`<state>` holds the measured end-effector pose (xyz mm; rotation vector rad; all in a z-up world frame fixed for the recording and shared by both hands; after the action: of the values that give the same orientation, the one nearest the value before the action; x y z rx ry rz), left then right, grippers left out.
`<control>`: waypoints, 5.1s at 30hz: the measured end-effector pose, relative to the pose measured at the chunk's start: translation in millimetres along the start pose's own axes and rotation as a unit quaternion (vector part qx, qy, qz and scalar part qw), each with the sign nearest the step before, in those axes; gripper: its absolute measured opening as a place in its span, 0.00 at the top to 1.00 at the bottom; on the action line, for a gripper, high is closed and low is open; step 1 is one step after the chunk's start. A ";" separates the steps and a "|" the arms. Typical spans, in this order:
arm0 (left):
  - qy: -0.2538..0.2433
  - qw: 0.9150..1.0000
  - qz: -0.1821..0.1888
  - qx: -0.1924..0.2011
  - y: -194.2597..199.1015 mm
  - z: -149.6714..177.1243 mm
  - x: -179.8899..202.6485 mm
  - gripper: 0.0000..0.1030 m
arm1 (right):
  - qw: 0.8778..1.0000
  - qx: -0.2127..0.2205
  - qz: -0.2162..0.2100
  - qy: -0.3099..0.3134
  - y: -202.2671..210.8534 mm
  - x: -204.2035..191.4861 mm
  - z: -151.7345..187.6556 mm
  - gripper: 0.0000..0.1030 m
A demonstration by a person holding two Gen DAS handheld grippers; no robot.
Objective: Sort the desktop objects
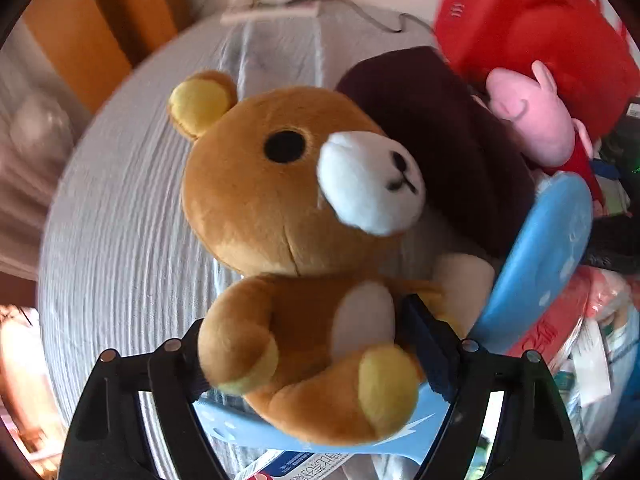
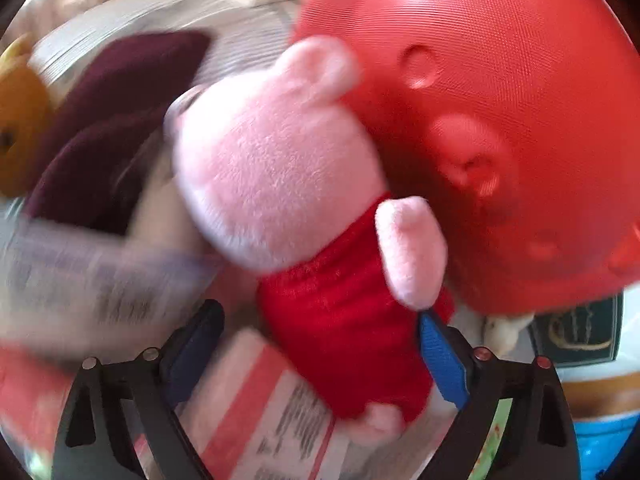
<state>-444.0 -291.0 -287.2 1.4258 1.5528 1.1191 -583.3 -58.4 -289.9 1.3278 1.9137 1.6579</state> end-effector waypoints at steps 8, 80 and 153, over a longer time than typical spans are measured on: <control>-0.031 0.999 0.040 0.008 35.9 43.6 30.8 0.26 | 0.990 -0.041 -0.115 -0.072 50.9 -17.7 86.7 0.35; 0.010 0.996 0.067 0.050 41.5 62.5 -22.0 0.30 | 0.976 0.112 -0.136 -0.127 104.8 -71.2 -29.4 0.75; -0.017 0.989 0.020 0.147 118.6 113.6 -3.0 0.45 | 0.940 0.173 -0.181 -0.233 189.8 -47.0 92.5 0.33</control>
<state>-296.5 -280.2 -215.9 1.6649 1.7246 0.9099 -407.0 -51.8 -164.7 1.2404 2.0392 0.7723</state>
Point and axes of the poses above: each gripper's, at about its wrist camera, not at the fingertips, and y roughly against the way its jaws point, x to its right, z to its underside, the point moved 5 cm from there along -y, roughly the way its jaws point, and after that the axes turned 3 degrees about x, right-handed, at the moved point
